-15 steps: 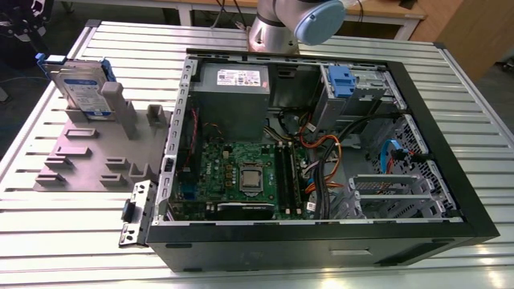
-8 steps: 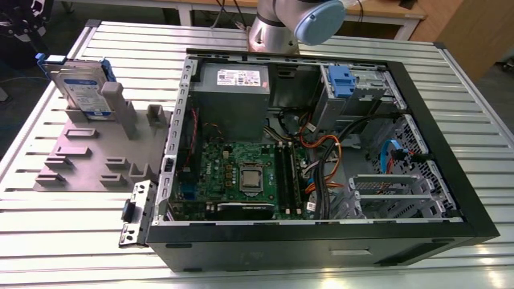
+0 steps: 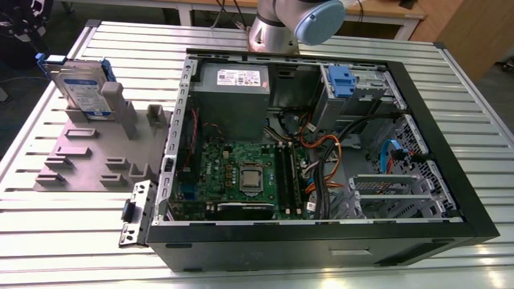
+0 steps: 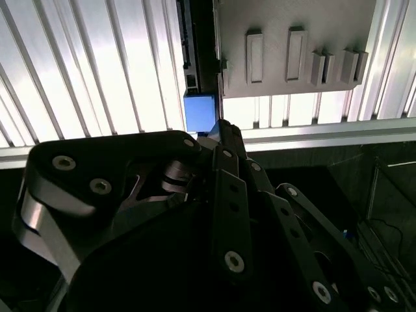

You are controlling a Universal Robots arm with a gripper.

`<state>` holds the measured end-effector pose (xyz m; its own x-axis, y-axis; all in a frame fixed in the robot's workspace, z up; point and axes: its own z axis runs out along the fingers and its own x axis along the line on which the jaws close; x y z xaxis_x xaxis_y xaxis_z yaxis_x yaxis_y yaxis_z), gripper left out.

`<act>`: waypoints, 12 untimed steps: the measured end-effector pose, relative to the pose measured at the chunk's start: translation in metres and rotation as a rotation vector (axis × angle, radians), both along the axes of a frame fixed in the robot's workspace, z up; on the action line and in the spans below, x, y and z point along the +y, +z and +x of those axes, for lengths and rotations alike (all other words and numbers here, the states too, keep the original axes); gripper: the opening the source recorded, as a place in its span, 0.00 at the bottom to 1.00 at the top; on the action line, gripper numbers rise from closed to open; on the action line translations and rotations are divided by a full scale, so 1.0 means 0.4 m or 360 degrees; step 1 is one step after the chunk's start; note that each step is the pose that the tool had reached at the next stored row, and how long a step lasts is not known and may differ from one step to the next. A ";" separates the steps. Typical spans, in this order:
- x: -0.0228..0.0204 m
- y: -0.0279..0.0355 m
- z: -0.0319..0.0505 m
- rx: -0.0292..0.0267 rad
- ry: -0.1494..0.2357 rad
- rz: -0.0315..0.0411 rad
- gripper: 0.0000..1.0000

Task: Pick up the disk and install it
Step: 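Pick up the disk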

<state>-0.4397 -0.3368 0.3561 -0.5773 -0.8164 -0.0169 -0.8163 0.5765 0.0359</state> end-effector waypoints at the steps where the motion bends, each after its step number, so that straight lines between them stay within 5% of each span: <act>1: 0.000 0.000 0.000 0.00000 0.0004 0.0000 0.11; 12: 0.000 0.000 0.000 0.00000 0.0052 0.0000 0.11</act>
<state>-0.4397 -0.3367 0.3561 -0.5504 -0.8347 -0.0169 -0.8346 0.5497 0.0359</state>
